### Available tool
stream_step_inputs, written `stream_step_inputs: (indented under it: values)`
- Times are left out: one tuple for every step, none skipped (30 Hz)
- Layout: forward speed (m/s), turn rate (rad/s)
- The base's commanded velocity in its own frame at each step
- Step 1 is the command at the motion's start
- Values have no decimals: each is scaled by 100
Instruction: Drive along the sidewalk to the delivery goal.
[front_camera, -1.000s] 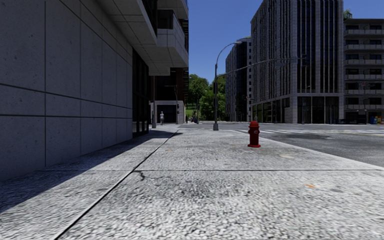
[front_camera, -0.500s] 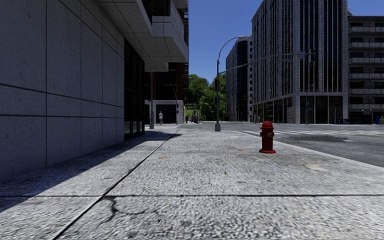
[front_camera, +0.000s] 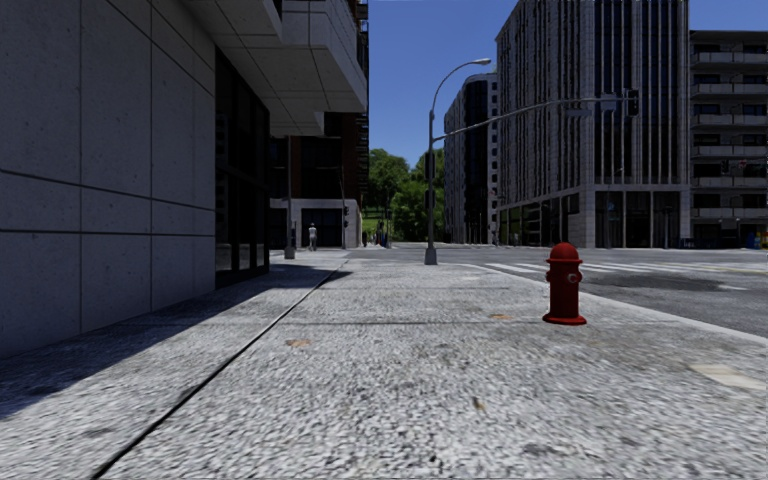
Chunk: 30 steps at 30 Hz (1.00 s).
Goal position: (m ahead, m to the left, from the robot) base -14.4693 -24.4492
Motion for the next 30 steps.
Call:
stream_step_inputs:
  values:
    - [200,-24]
    - [200,-24]
    - [200,-24]
    - [200,-24]
    - [200,-24]
    - [200,-24]
    - [200,-24]
    - [200,-24]
    - [200,-24]
    - [200,-24]
    - [200,-24]
    - [200,-24]
    - [200,-24]
    - [200,-24]
    - [200,-24]
    - [200,-24]
    - [200,-24]
    - [200,-24]
    - [200,-24]
    - [200,-24]
    - [200,-24]
    - [200,-24]
    - [200,-24]
    - [200,-24]
    - [200,-24]
    - [200,-24]
    - [200,-24]
    - [200,-24]
    - [200,-24]
    - [200,-24]
